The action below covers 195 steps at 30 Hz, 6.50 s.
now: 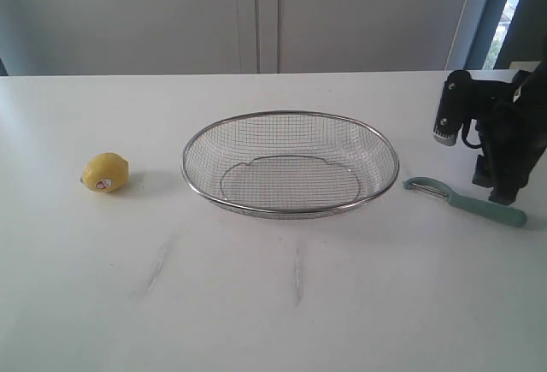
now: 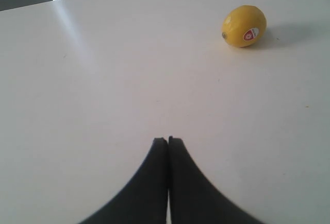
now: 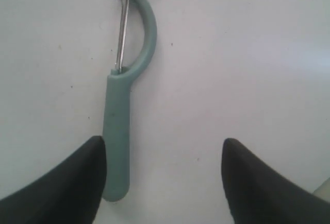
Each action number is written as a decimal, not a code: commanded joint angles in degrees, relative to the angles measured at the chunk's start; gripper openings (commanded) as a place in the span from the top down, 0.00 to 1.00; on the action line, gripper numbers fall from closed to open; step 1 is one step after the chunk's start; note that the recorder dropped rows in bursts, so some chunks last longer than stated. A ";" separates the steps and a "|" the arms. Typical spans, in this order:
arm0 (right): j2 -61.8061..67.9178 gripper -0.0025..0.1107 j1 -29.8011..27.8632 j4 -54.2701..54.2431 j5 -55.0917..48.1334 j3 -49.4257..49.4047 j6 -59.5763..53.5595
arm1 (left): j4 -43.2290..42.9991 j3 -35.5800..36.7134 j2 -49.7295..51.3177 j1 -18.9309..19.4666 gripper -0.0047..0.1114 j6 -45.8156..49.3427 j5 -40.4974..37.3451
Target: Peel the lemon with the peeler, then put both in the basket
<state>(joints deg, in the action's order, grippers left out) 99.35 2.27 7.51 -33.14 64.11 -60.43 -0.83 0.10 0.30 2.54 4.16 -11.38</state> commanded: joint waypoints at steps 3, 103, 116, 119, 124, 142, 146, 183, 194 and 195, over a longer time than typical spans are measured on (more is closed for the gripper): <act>1.54 0.44 -0.02 -0.09 3.55 -0.23 3.93 | 0.14 -0.10 -0.30 0.15 0.95 -0.28 0.22; 21.19 0.62 -5.64 -6.64 -19.16 16.37 -3.03 | 0.14 -0.10 -0.30 0.15 0.95 -0.28 0.22; 20.72 0.98 -5.64 -7.51 -20.84 16.37 14.40 | 0.14 -0.10 -0.30 0.15 0.95 -0.28 0.22; 19.10 0.98 -5.64 -8.15 -20.84 16.37 18.58 | 0.14 -0.10 -0.30 0.15 0.95 -0.28 0.22; 15.03 0.98 -5.64 -8.97 -20.60 16.37 22.31 | 0.14 -0.10 -0.30 0.15 0.95 -0.28 0.22; -1.28 0.98 -5.64 -22.13 -22.17 13.86 19.61 | 0.14 -0.10 -0.30 0.15 0.95 -0.28 0.22; -4.91 0.98 -5.64 -25.02 -19.58 10.96 19.10 | 0.14 -0.10 -0.30 0.15 0.95 -0.28 0.22; -14.36 0.98 -5.64 -48.19 -15.44 -3.57 3.74 | 0.14 -0.10 -0.30 0.15 0.95 -0.28 0.32; -14.36 0.98 -5.64 -48.19 -15.02 -3.57 3.74 | 0.14 -0.10 -0.30 0.15 0.95 2.26 0.20; -14.36 0.98 -5.64 -48.19 -15.02 -3.57 3.74 | 0.14 -0.10 -0.30 0.15 0.95 2.26 0.20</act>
<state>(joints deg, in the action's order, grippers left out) 85.50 -3.37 -39.98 -48.63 60.70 -56.11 -0.92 0.10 0.30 2.54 5.86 -11.38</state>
